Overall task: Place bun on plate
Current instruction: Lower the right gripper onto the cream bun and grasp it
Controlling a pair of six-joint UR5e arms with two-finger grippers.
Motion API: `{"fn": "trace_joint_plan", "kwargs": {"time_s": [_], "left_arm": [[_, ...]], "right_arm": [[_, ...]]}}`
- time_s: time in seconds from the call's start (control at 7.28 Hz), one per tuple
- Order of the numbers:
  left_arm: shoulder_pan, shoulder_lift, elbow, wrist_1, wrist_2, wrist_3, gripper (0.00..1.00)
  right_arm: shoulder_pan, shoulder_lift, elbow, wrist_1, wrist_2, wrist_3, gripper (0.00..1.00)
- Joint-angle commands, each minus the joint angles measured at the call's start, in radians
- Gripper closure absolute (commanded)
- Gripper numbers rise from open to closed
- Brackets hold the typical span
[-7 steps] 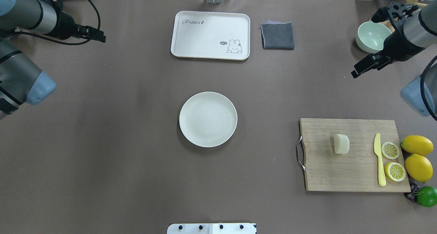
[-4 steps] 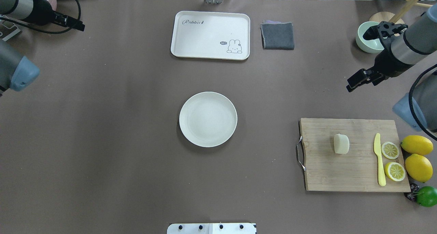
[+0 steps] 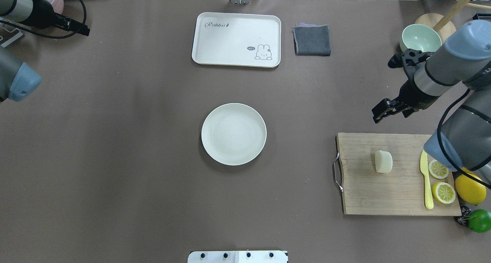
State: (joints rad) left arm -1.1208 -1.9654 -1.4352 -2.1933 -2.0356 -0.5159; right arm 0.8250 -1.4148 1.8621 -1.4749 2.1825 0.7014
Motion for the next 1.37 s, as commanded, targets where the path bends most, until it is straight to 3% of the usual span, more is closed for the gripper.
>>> {"fn": "trace_joint_plan", "kwargs": {"time_s": [0.0,0.27,0.55,0.82,1.1,1.24], "left_arm": [[-0.002,-0.013,0.004,0.003,0.003,-0.003,0.02],[-0.005,0.0,-0.014,-0.008,0.0,-0.007,0.02],[-0.007,0.097,-0.12,-0.008,-0.001,-0.007,0.02],[-0.005,0.105,-0.133,0.003,0.0,-0.006,0.02],[-0.01,0.086,-0.093,0.0,0.006,-0.003,0.02],[-0.022,0.095,-0.094,-0.006,0.008,-0.007,0.02]], "right_arm": [[-0.055,-0.074,0.074,0.004,-0.012,0.055,0.0],[-0.063,-0.154,0.11,0.001,-0.047,0.081,0.0],[-0.133,-0.132,0.086,0.004,-0.122,0.139,0.0],[-0.153,-0.118,0.08,0.004,-0.156,0.184,0.0],[-0.153,-0.105,0.074,0.001,-0.158,0.194,0.15],[-0.149,-0.115,0.078,0.001,-0.156,0.202,0.35]]}}
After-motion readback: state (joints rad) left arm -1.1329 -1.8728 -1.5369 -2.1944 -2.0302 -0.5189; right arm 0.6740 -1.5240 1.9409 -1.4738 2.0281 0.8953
